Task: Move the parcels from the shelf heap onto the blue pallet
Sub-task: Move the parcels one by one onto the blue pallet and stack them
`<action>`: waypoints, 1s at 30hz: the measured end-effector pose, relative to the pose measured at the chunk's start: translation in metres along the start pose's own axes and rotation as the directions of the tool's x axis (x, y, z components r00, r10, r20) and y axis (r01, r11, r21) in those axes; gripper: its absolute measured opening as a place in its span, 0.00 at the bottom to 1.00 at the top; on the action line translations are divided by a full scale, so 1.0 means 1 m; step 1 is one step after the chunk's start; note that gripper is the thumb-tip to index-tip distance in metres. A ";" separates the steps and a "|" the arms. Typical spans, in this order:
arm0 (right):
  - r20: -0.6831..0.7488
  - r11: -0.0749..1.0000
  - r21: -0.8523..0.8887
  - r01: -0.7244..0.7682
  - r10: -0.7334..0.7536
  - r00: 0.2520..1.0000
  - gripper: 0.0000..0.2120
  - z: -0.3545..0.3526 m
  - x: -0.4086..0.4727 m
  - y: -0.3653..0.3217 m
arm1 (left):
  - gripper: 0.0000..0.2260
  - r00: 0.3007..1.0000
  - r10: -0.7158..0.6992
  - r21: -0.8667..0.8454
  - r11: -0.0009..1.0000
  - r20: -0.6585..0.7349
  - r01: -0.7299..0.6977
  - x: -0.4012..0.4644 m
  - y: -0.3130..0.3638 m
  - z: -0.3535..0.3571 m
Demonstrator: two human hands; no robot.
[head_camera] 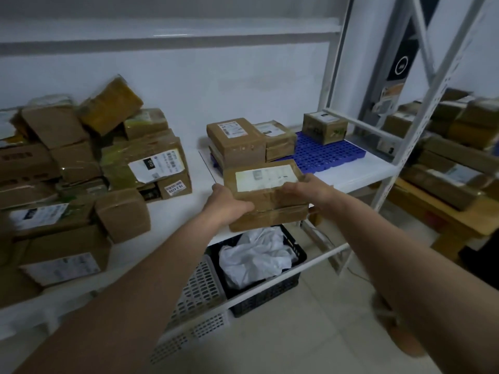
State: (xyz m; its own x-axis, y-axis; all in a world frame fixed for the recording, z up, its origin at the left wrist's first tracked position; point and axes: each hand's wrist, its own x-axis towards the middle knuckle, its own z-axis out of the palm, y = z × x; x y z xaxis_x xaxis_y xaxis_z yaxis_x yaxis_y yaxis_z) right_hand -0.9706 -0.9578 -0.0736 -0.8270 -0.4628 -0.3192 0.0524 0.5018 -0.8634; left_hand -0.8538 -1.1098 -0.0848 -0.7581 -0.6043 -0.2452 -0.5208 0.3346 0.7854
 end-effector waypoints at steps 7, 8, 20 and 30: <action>-0.033 0.998 0.060 0.017 -0.015 0.999 0.33 -0.030 0.055 0.025 | 0.34 0.999 0.035 0.047 0.998 0.002 -0.036 0.041 0.017 0.031; -0.037 0.998 0.068 0.018 -0.016 0.999 0.31 -0.034 0.063 0.026 | 0.34 0.999 0.043 0.049 0.998 0.001 -0.043 0.051 0.021 0.036; -0.241 0.992 0.125 0.004 0.026 0.970 0.28 -0.122 0.186 -0.006 | 0.37 0.987 0.144 -0.034 0.989 0.068 -0.142 0.175 0.104 0.092; -0.309 0.973 0.233 -0.003 0.077 0.948 0.30 -0.209 0.262 0.020 | 0.36 0.968 0.177 -0.026 0.984 0.176 -0.175 0.241 0.168 0.170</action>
State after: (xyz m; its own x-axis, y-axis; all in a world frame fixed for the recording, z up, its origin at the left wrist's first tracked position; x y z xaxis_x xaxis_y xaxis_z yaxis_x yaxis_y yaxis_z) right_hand -1.3031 -0.9159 -0.0929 -0.9529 -0.1739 -0.2484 0.1839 0.3197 -0.9295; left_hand -1.1909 -1.0764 -0.1087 -0.8954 -0.3985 -0.1987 -0.3696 0.4163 0.8307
